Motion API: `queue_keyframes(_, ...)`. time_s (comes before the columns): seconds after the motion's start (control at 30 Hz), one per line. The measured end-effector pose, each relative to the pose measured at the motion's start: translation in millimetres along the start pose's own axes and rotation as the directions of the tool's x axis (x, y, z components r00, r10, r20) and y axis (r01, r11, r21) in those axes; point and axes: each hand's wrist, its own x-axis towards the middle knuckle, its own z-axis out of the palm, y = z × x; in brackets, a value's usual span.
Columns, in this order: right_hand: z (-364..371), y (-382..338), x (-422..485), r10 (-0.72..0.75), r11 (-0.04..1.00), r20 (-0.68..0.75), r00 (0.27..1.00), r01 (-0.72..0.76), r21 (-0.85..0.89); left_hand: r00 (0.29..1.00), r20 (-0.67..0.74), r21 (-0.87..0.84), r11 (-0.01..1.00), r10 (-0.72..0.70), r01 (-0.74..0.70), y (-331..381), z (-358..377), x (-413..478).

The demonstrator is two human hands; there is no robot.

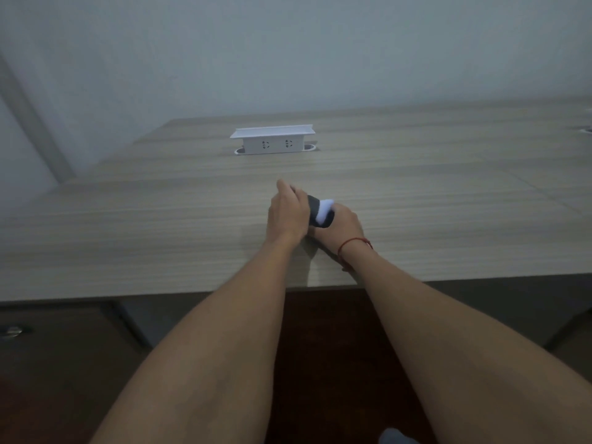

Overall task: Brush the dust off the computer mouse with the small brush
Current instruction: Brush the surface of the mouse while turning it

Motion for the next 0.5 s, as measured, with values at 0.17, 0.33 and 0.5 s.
queue_keyframes(0.17,-2,0,-3,-0.024,1.000,0.010,1.000,0.023,0.017,0.987,-0.139,0.030,0.996,-0.082,0.087,-10,-8,0)
queue_keyframes(0.33,-4,-2,-2,-0.029,0.999,0.017,0.999,0.029,-0.023,0.994,-0.105,-0.025,0.999,0.018,-0.021,-6,-5,-3)
queue_keyframes(0.5,-3,-2,-2,-0.042,0.998,0.017,0.999,0.043,-0.043,0.978,-0.102,-0.046,0.983,-0.184,0.180,-16,-4,-2)
